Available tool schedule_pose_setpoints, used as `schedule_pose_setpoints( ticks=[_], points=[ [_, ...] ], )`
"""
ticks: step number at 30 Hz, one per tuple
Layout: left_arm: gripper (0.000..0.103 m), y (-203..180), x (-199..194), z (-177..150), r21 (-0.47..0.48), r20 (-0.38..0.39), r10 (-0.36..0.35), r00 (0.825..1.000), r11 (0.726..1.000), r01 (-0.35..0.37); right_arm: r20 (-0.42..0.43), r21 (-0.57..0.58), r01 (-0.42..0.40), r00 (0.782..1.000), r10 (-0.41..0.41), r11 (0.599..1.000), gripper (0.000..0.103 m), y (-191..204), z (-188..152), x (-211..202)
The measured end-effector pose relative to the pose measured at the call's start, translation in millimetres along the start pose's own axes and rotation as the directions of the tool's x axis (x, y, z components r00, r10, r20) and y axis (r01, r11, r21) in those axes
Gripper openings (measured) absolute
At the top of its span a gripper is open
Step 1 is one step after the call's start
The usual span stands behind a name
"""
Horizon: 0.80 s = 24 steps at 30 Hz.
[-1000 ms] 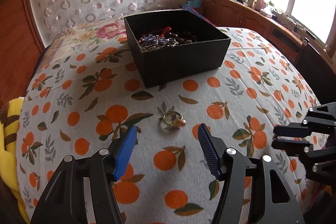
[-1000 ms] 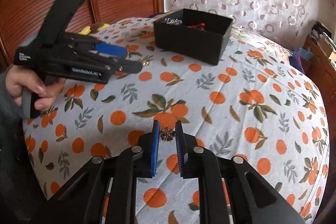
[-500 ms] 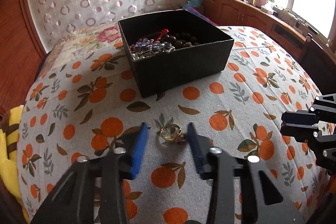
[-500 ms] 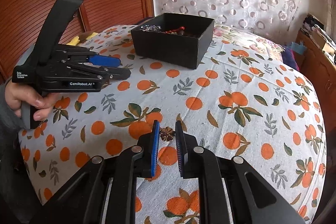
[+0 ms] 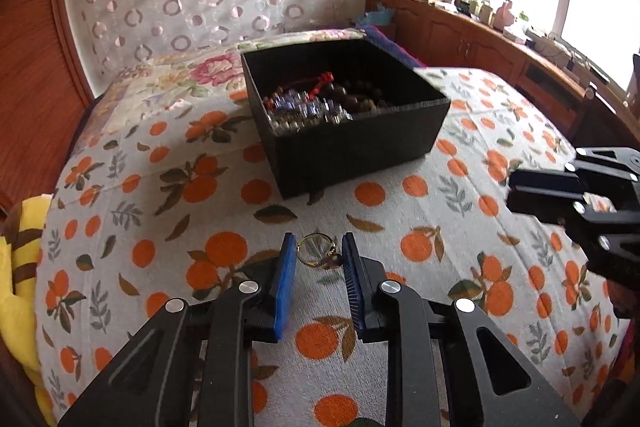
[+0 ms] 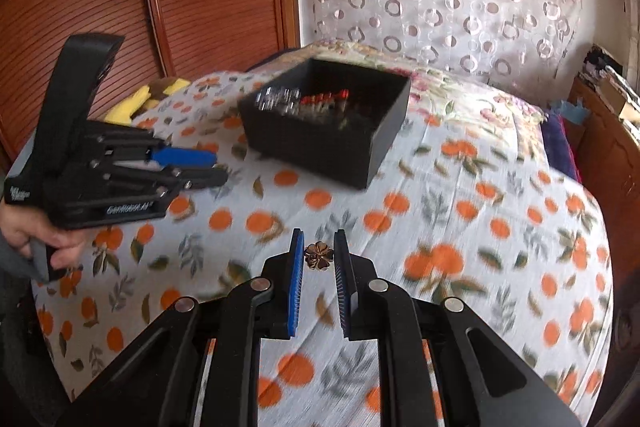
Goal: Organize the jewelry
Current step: 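Drop the gold ring into the box with the left tool while the right tool drops the charm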
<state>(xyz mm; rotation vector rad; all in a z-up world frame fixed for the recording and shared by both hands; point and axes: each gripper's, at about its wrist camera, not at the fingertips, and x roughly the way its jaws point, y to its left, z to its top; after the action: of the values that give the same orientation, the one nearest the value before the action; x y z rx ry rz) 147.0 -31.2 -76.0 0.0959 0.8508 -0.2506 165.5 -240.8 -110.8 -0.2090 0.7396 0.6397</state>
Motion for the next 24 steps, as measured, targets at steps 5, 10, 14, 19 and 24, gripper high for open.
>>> schedule_pose_setpoints(
  ticks=[5,10,14,19,24],
  points=[
    [0.022,4.5,-12.3,11.8,-0.008,0.038,0.002,0.999,1.0,-0.002,0.04,-0.018,0.014,0.999,-0.013,1.0,0.017,-7.9,26.4,4.4],
    [0.022,8.8,-23.8,24.0,-0.012,0.071,0.006,0.997,1.0,-0.005,0.075,-0.024,0.022,0.997,-0.02,0.999,0.017,-17.1,53.0,11.7],
    [0.022,11.4,-30.3,33.0,-0.013,0.089,0.01,0.996,1.0,-0.009,0.089,-0.018,0.016,0.996,-0.015,1.0,0.017,-23.0,68.4,20.9],
    [0.022,17.3,-33.8,42.7,-0.021,0.106,0.013,0.994,1.0,-0.011,0.075,-0.019,0.009,0.997,-0.007,1.0,0.017,-27.0,78.4,39.3],
    [0.022,21.1,-35.6,52.7,-0.02,0.125,0.023,0.992,1.0,-0.021,0.064,-0.002,-0.008,0.998,0.008,1.0,0.017,-28.9,77.1,50.1]
  ],
)
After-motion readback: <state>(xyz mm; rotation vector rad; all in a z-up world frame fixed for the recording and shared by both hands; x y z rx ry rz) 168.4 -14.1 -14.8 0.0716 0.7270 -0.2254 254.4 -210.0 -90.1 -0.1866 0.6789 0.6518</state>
